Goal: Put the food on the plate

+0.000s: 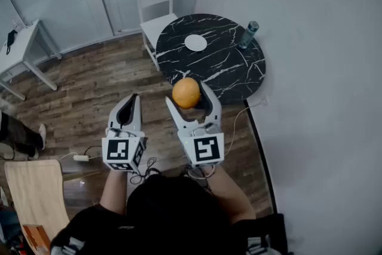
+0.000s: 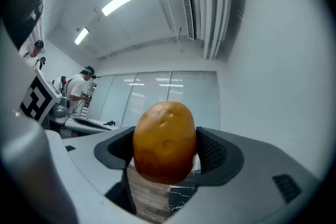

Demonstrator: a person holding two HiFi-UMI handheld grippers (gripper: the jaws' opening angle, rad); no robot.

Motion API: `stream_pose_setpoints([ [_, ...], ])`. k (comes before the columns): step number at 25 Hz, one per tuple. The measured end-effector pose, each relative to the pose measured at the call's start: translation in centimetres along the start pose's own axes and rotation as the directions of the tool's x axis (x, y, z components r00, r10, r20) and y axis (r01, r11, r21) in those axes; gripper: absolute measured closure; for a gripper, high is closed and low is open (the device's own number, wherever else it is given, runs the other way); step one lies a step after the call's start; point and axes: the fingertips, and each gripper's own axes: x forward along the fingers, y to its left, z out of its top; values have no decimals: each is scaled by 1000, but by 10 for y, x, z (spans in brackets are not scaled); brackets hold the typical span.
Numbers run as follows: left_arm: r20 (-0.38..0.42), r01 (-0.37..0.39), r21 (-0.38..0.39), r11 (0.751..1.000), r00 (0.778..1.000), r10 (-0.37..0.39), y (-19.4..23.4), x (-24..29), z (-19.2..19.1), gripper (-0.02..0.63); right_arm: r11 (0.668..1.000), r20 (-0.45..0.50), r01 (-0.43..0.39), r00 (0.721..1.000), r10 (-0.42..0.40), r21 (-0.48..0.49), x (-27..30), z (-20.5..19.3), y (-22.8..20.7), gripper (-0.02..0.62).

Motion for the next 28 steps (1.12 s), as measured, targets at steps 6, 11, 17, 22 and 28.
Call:
stream_pose_setpoints([
  [6,-43,2,-3,1000,999,-2,19,-2,-15,606,999,4,-3,1000,3,50,14,-12,14,256],
  [11,-64,6,1,1000,998,-6,41,-8,-21,606,998,-16,-20,1000,21,59,33,-20,30,256],
  [17,-108,24,-8,1000,994,-25,65,-8,-44,606,999,-18,11,1000,-10,43,47,-30,40,256],
  [22,-122,46,-31,998,991,-49,77,9,-56,606,999,-65,22,998,-20,34,61,-48,37,256],
  [28,-147,33,-78,996,988,-44,104,58,-65,606,999,-61,16,998,-14,35,113,-61,15,256],
])
